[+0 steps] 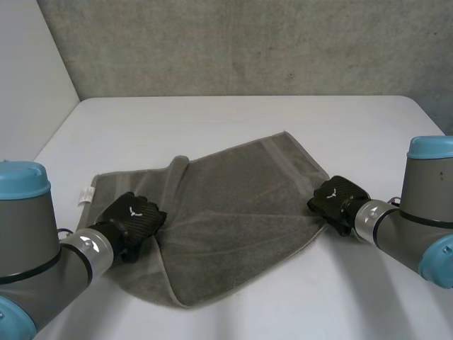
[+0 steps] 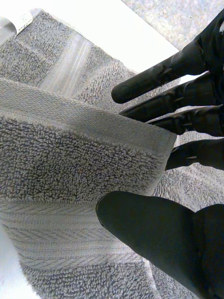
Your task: Fold the towel.
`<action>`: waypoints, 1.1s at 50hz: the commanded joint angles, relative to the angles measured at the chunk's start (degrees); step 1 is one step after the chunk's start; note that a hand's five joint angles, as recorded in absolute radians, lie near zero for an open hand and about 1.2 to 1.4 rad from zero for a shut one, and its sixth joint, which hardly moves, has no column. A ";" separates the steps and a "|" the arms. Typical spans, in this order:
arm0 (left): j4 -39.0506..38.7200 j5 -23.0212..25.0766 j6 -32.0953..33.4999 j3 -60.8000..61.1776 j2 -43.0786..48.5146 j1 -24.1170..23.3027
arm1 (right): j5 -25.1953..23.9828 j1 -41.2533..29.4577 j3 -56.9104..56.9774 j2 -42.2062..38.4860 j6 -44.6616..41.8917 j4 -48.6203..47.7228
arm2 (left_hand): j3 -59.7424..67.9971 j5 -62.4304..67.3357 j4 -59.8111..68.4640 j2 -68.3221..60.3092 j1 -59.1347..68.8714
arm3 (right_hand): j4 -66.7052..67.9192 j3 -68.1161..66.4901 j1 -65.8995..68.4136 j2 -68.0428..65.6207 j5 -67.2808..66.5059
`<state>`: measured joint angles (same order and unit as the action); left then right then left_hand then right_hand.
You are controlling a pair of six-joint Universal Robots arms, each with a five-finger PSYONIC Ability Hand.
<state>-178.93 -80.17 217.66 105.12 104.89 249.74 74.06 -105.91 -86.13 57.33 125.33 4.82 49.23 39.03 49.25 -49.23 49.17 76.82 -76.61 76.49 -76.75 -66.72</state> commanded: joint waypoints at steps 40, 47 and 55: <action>-2.13 -0.95 -20.44 2.81 -36.25 4.00 | -4.62 13.27 4.05 38.82 -9.40 27.79 | 30.77 30.97 30.75 -30.77 30.83 | 3.18 -3.39 3.51 -3.25 -3.28; -2.92 -0.69 -20.17 5.01 -32.21 5.32 | -5.33 13.18 2.99 36.62 -10.11 27.44 | 30.77 30.97 30.75 -30.77 30.83 | 3.18 -3.39 3.51 -3.25 -3.28; -6.52 -0.60 -20.43 3.87 -22.71 7.25 | -4.01 12.04 5.63 23.00 -15.73 26.91 | 30.77 30.97 30.75 -30.77 30.83 | 3.18 -3.39 3.51 -3.25 -3.28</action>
<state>-182.35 -80.90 197.39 109.90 75.74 255.59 69.17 -93.17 -82.49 89.24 113.47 32.39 69.67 58.73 69.78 -69.75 67.99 76.82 -76.61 76.49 -76.88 -66.93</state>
